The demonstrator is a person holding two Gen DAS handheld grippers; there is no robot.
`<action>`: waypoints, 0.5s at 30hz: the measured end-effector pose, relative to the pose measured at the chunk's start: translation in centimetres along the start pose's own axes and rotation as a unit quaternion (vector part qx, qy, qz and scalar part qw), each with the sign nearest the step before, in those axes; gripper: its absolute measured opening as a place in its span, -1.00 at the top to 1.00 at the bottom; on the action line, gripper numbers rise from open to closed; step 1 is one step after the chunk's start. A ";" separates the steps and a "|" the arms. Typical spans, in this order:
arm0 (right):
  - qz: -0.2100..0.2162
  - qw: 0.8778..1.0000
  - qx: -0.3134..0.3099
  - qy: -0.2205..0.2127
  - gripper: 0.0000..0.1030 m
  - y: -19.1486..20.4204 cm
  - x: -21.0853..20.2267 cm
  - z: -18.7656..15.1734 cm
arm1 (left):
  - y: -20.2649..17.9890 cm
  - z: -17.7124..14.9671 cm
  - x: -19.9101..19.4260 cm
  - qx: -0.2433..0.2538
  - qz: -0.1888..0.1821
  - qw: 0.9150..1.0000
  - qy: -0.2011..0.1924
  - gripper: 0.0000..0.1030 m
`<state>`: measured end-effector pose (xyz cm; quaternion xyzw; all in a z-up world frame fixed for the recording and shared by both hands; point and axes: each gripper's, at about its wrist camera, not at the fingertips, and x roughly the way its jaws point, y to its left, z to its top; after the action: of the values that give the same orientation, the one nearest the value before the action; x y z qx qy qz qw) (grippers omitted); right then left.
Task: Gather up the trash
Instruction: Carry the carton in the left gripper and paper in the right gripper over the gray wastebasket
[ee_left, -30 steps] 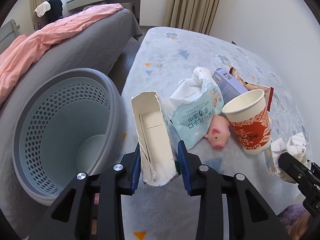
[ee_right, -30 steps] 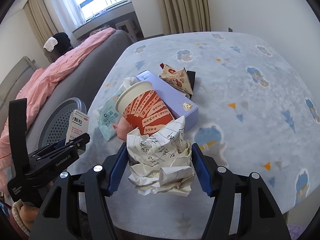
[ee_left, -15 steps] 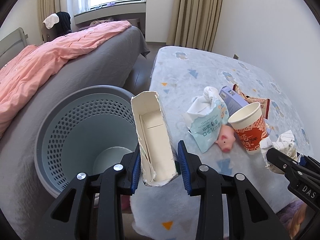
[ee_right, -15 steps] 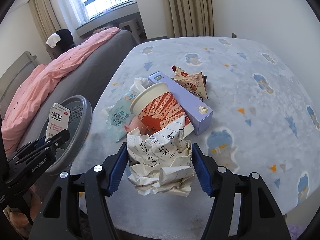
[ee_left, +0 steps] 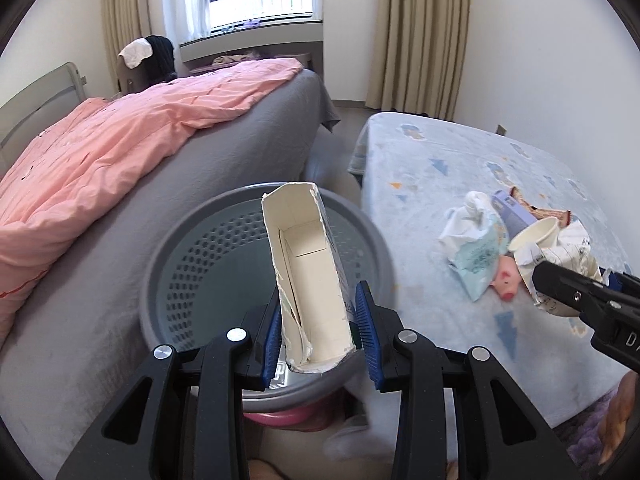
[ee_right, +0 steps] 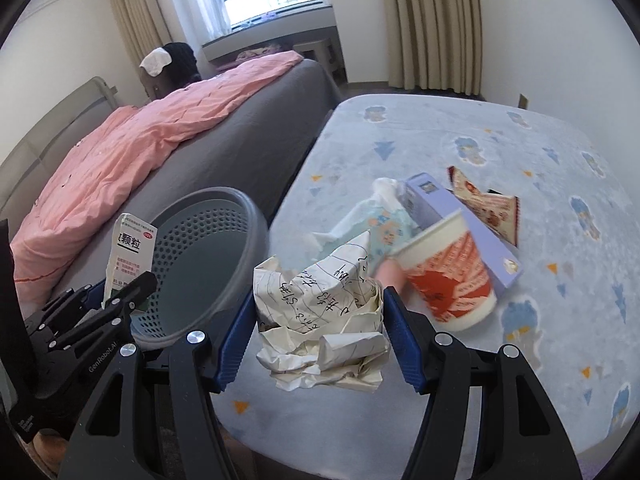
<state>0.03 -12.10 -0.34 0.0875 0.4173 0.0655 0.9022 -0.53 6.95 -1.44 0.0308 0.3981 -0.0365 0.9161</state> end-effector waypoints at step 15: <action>0.097 0.991 -0.087 0.041 -0.19 9.9 6.7 4.3 | 8.3 1.9 2.1 -0.066 0.063 0.996 0.020 0.35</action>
<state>7.20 -1.59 -0.45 0.0463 0.4357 0.1926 0.8780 3.03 14.96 -1.45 -0.0035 0.4154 0.0483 0.9084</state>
